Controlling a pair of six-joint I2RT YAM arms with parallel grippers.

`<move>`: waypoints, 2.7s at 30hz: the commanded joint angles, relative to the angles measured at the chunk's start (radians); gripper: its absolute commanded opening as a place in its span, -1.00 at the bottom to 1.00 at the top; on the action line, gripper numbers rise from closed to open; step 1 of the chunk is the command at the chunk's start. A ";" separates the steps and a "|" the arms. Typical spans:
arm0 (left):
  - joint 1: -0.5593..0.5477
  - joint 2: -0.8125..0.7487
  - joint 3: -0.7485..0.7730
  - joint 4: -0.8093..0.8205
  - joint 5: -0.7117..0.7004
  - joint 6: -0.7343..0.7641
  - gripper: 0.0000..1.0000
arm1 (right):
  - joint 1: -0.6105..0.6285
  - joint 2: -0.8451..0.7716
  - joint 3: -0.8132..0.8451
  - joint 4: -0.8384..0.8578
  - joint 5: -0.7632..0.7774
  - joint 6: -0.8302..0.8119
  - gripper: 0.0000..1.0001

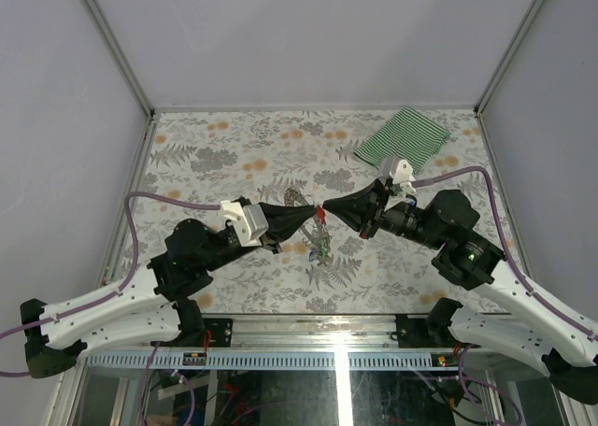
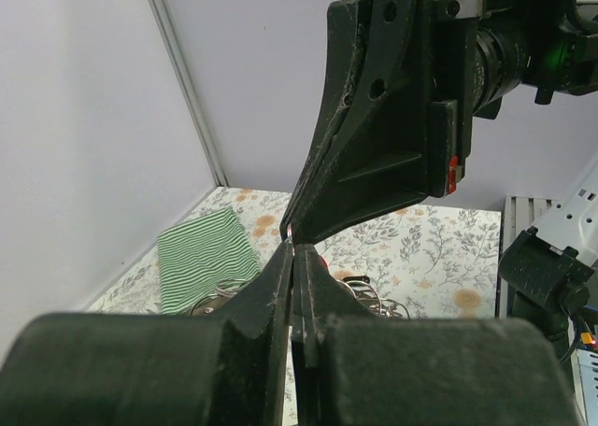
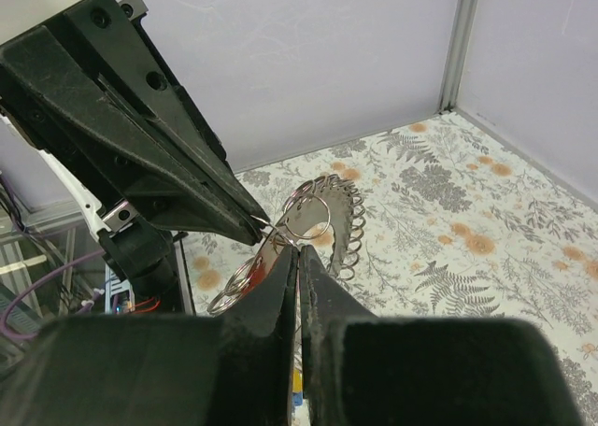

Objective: Put the keys on the keyring

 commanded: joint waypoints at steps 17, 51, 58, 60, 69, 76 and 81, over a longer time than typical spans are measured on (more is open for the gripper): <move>-0.009 -0.069 -0.039 0.194 0.106 0.056 -1.00 | -0.004 0.021 0.053 -0.030 0.038 0.068 -1.00; -0.009 -0.092 0.006 0.016 0.203 0.046 -1.00 | -0.004 -0.080 -0.116 -0.267 0.231 0.048 -1.00; -0.009 -0.155 -0.009 -0.006 0.109 -0.014 -1.00 | -0.003 0.095 -0.180 -0.311 0.226 0.240 -1.00; -0.009 -0.164 0.009 -0.044 0.084 -0.019 -1.00 | -0.004 0.181 -0.193 -0.291 0.164 0.268 -1.00; -0.010 -0.192 0.020 -0.096 0.001 -0.038 -1.00 | -0.002 0.545 -0.162 -0.205 -0.074 0.334 -0.98; -0.010 -0.209 0.003 -0.103 -0.007 -0.051 -1.00 | -0.003 0.699 -0.062 -0.257 0.114 0.287 -0.61; -0.010 -0.219 -0.018 -0.089 0.003 -0.062 -1.00 | -0.001 0.602 -0.051 -0.241 0.207 0.226 -0.09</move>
